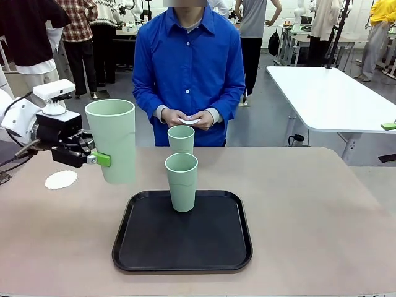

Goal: Place coasters on the table and set cups on them.
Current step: Take one Reusable plastic cup from the Flat Tray and place it on a coaster set by the human.

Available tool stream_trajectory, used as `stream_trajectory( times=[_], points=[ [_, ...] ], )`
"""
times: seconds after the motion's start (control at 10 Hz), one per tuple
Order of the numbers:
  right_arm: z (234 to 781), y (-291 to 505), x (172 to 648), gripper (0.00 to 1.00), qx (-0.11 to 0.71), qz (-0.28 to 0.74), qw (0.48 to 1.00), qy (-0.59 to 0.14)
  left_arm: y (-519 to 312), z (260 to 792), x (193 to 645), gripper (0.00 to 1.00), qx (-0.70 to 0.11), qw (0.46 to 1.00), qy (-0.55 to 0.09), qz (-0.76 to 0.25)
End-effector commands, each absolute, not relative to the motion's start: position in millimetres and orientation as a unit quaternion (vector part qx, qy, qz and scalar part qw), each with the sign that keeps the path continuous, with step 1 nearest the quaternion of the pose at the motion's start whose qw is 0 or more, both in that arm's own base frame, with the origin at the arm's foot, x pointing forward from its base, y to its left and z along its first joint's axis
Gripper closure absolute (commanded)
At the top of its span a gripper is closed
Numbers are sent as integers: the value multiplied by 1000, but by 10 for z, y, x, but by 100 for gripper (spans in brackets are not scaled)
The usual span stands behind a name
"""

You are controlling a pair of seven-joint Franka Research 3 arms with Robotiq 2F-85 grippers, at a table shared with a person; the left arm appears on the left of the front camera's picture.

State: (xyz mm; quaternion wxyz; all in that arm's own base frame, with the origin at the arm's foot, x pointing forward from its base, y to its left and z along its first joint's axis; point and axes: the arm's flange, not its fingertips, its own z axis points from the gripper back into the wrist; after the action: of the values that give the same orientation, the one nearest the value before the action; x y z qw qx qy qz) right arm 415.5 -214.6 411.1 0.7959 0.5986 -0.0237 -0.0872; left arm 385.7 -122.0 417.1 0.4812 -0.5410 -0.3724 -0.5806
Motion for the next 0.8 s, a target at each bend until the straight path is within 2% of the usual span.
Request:
stream_trajectory(
  times=[0.0,0.1,0.2,0.7],
  points=[
    [4108,-2143,4143,0,602,-87,793,-23,-1237,4041,3862,33,-542,472,-377,-584],
    [4108,-2143,4143,0,602,-87,793,-23,-1237,4041,3862,33,-542,472,-377,-584],
    [4108,-2143,4143,0,602,-87,793,-23,-1227,4099,3860,15,-543,480,-372,-580],
    [4108,-2143,4143,0,602,-87,793,-23,392,3837,4516,15,-463,556,-452,-522]
  ],
)
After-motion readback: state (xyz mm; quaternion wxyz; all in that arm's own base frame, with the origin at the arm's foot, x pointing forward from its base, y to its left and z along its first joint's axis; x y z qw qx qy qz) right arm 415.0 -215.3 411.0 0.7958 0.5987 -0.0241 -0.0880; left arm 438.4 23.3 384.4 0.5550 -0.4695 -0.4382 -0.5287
